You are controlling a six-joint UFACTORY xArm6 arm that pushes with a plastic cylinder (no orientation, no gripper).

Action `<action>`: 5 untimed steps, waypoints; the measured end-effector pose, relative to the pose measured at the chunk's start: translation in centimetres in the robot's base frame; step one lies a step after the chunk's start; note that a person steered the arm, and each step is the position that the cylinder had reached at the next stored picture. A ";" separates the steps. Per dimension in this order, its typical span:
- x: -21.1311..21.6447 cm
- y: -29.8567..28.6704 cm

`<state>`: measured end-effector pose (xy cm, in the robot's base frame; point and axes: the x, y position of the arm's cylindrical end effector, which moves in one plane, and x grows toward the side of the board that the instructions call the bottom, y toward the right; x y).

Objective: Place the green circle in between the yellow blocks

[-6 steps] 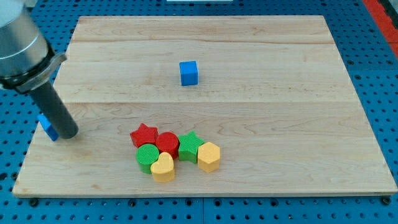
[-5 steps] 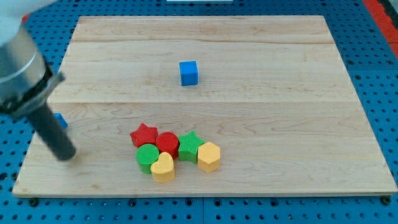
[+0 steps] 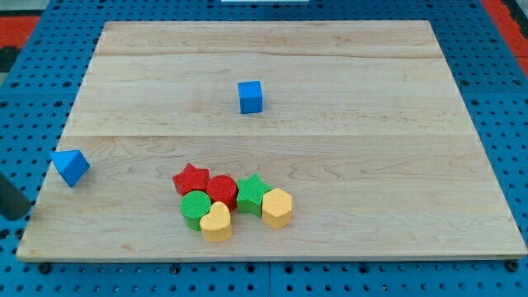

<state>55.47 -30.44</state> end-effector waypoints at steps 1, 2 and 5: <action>-4.2 0.0; -7.6 1.6; -8.8 1.5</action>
<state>46.69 -28.94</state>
